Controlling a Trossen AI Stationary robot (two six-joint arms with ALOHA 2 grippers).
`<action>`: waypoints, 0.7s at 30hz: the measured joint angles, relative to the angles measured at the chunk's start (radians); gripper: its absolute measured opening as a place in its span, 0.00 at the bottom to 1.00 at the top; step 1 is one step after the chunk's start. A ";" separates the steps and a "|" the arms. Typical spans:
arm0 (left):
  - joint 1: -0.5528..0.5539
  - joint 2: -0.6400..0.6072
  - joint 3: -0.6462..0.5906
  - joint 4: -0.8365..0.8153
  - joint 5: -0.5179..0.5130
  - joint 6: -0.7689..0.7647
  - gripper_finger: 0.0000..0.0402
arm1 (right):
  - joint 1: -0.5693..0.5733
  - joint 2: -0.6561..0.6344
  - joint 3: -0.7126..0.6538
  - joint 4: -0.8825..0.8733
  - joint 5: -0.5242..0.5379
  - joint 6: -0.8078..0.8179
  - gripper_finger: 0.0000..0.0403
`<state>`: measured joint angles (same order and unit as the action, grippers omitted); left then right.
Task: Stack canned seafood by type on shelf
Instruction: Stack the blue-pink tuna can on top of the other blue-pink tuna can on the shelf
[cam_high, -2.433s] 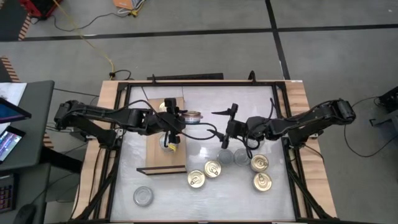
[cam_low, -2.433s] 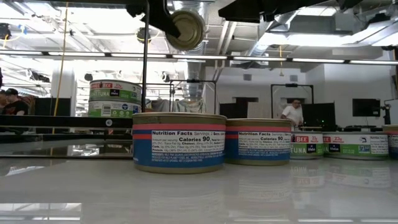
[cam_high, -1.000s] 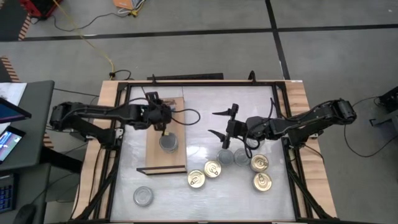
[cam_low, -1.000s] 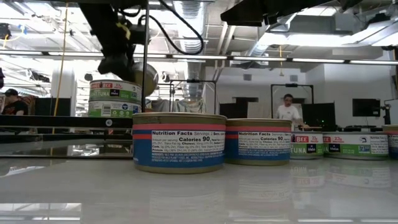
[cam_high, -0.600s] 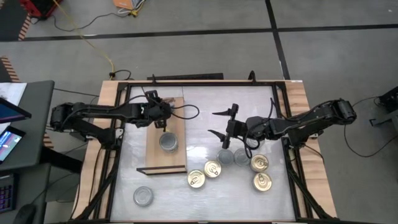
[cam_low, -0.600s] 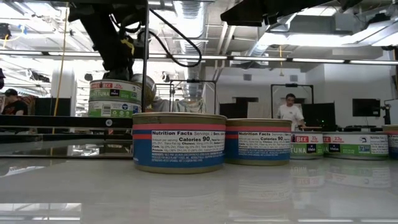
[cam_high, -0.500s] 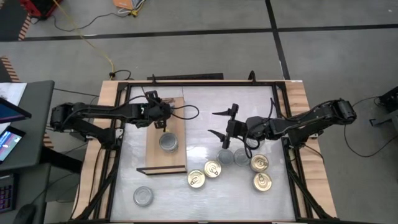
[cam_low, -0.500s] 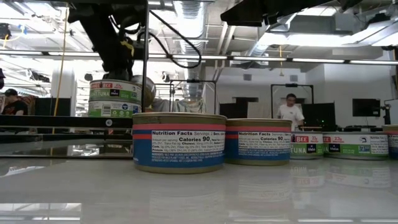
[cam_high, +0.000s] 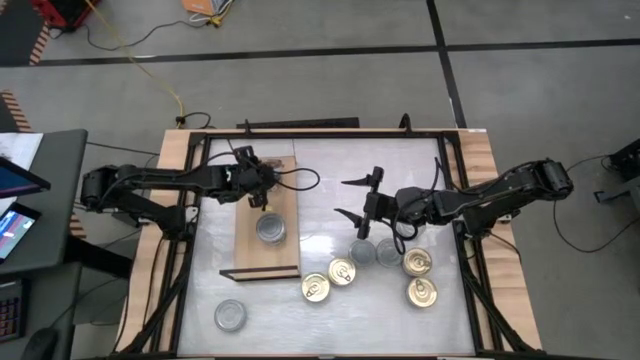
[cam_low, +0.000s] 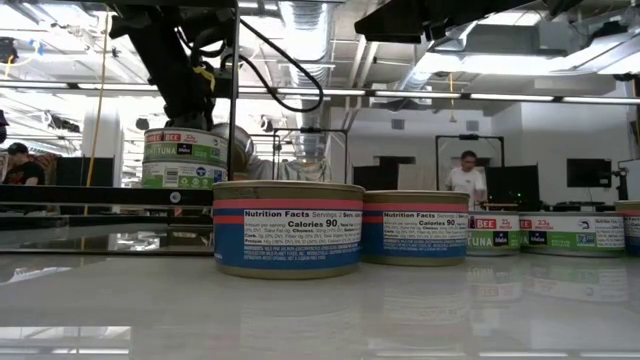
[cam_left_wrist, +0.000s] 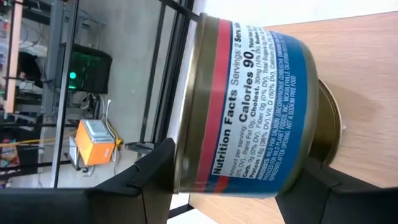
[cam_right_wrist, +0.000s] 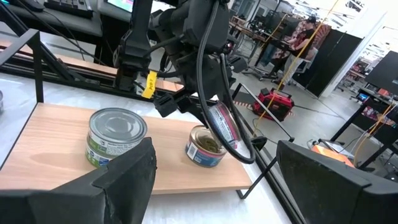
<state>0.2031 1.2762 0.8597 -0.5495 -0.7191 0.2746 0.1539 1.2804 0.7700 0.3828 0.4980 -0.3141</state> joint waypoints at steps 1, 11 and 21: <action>0.000 0.000 0.000 -0.001 0.002 0.004 0.57 | 0.000 0.000 0.000 0.000 0.000 0.000 0.90; 0.000 0.000 0.000 -0.053 0.066 -0.007 0.57 | -0.004 0.000 0.000 -0.001 0.000 0.001 0.90; -0.001 0.000 0.000 -0.110 0.039 -0.021 0.57 | -0.020 0.000 0.000 -0.007 -0.005 0.029 0.90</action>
<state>0.2025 1.2766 0.8600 -0.6599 -0.6800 0.2534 0.1344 1.2808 0.7700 0.3763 0.4928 -0.2856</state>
